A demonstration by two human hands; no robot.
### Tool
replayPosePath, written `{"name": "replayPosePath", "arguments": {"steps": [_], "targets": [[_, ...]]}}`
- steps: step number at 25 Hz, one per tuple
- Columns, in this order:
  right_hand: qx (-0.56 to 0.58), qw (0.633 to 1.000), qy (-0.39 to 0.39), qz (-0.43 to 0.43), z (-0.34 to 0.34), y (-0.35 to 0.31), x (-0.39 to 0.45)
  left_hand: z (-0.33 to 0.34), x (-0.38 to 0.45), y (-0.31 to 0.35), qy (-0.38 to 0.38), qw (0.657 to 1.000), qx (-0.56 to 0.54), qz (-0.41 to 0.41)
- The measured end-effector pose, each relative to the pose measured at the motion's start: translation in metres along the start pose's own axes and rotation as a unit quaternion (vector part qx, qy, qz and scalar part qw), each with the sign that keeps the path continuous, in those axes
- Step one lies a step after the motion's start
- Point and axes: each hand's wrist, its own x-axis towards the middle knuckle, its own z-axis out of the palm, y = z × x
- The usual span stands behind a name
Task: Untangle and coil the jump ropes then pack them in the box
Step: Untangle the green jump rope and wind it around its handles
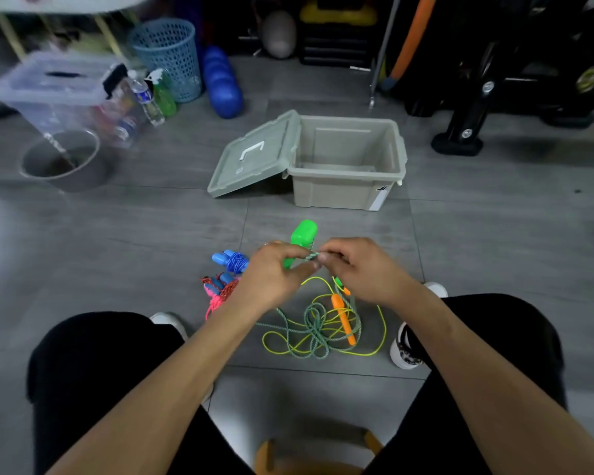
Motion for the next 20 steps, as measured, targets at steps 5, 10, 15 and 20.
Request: {"name": "replayPosePath", "arguments": {"steps": [5,10,15,20], "targets": [[0.117,0.988,-0.03,0.097,0.008,0.008,0.012,-0.012,0.012,0.003,0.054,0.994,-0.088,-0.032],[-0.068,0.962,-0.176,0.197,0.015,0.039,0.008,-0.04,0.02,0.002,0.174,0.938,-0.269,-0.136],[-0.013,0.994,0.077,0.072,0.005,0.019,0.013,-0.029,0.025,-0.039,0.034,0.971,0.025,-0.235],[-0.011,0.991,0.135,-0.007,-0.005,0.007,0.008,-0.017,0.015,-0.041,-0.037,0.976,0.059,-0.207]]}}
